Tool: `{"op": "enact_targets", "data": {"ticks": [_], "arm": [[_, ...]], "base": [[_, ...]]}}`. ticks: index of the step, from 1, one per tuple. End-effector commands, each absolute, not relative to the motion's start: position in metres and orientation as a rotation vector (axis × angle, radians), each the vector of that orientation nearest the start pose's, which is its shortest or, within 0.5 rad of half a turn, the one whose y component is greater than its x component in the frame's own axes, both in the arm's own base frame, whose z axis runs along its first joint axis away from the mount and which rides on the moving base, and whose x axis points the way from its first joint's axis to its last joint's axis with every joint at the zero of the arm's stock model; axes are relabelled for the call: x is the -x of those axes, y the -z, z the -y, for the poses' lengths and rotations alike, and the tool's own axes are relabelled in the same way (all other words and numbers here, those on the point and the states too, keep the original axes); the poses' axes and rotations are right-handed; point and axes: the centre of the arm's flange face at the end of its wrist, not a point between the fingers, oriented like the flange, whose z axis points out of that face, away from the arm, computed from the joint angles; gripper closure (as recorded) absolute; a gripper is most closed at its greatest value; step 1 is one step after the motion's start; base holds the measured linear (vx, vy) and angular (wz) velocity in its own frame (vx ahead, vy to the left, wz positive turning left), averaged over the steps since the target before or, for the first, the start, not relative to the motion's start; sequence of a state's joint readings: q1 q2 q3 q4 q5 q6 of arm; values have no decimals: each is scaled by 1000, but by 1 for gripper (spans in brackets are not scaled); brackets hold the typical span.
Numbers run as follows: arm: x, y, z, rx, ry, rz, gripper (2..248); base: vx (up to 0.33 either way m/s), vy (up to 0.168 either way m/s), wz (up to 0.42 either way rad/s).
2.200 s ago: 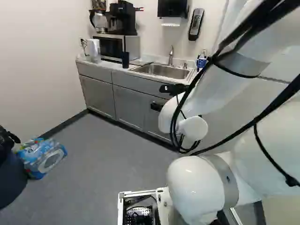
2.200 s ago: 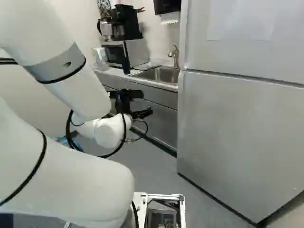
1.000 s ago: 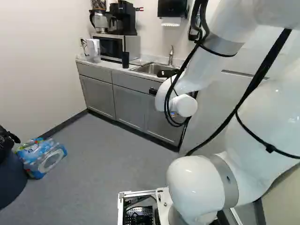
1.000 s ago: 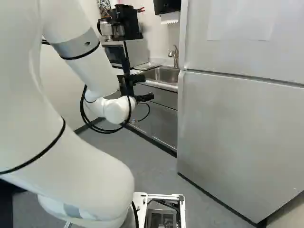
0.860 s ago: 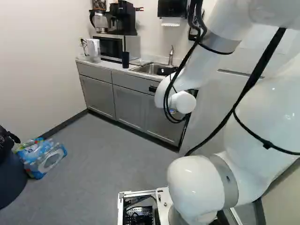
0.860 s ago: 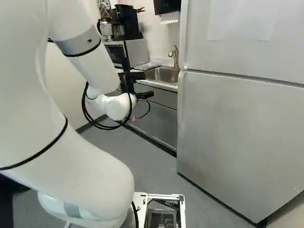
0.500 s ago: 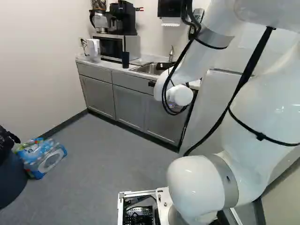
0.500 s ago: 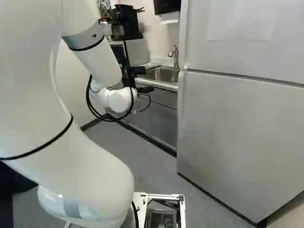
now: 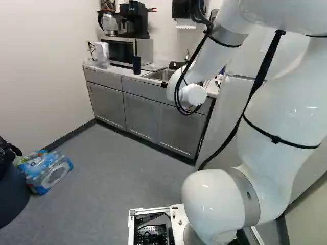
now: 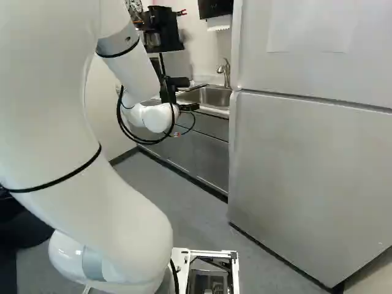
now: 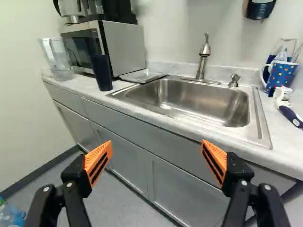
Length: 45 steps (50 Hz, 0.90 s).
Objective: Rinse the cup and place it in the tray
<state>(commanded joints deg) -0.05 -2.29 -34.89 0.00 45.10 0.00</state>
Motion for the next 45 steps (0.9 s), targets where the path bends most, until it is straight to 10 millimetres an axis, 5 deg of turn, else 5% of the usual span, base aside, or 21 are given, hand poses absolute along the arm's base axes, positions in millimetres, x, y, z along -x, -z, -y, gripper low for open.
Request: {"op": "enact_targets", "data": {"ticks": [45], "arm": [[-504, -488, 17, 2530, 1895, -42, 3]], "base": [[0, 0, 0]]}}
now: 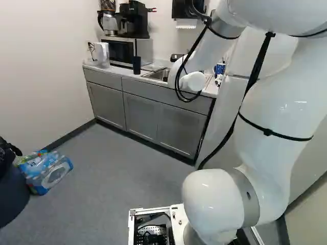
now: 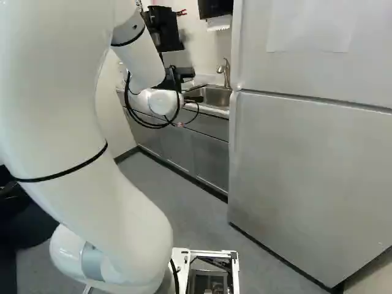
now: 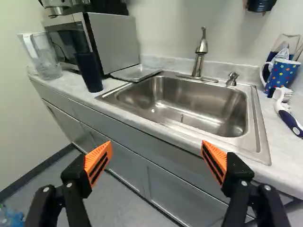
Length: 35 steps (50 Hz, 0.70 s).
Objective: Rinse the cup and place it in the tray
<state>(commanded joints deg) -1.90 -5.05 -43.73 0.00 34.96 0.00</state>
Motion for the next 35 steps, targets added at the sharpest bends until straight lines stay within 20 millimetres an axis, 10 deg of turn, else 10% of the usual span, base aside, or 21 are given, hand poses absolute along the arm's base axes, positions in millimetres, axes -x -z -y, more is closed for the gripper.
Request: {"op": "enact_targets", "data": {"ticks": [35], "arm": [[-534, -517, 35, 2569, 1872, -84, 3]], "base": [[0, 0, 0]]}}
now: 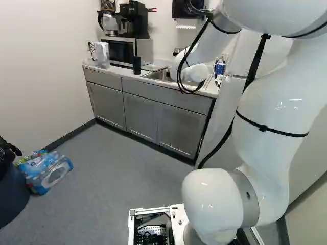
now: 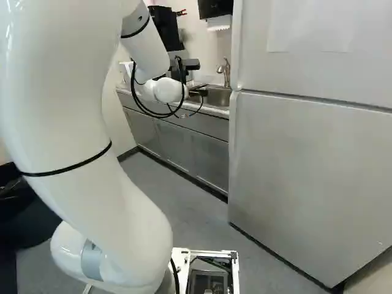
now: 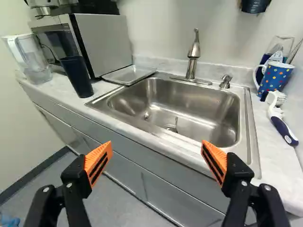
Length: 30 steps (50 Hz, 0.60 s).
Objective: Rinse the cup and place it in the tray
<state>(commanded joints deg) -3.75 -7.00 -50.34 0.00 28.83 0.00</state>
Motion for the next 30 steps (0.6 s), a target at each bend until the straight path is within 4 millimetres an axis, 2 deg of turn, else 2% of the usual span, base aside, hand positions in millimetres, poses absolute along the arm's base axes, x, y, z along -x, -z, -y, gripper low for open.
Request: {"op": "enact_targets", "data": {"ticks": [30], "arm": [[-557, -544, 51, 2570, 1895, -117, 3]], "base": [[0, 0, 0]]}}
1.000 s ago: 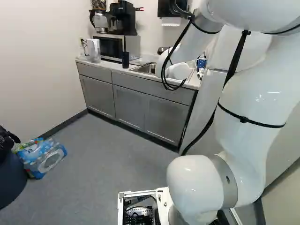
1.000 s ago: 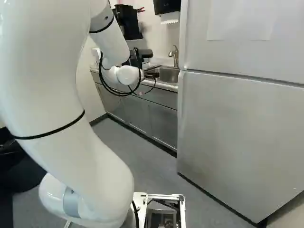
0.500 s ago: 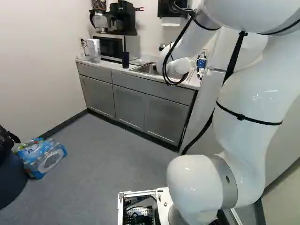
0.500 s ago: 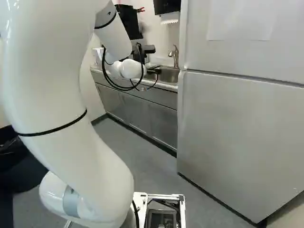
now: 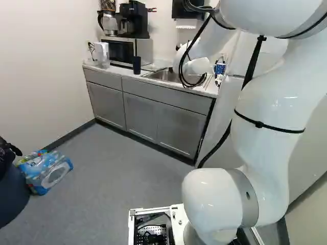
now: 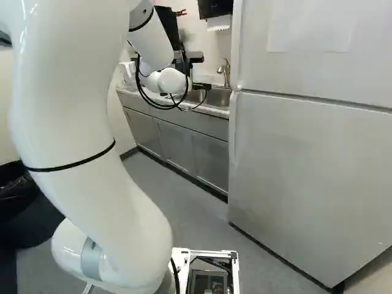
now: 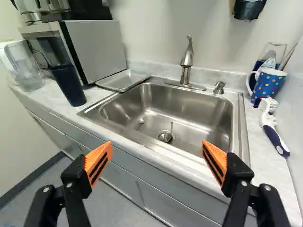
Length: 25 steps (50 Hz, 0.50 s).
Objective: Rinse the cup and place it in the tray
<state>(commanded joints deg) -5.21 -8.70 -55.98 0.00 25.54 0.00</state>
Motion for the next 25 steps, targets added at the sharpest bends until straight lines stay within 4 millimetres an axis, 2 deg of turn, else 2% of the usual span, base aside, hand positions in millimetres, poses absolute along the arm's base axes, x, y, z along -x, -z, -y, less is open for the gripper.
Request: {"op": "enact_targets", "data": {"ticks": [25], "arm": [[-575, -571, 64, 2527, 1975, -141, 3]], "base": [[0, 0, 0]]}}
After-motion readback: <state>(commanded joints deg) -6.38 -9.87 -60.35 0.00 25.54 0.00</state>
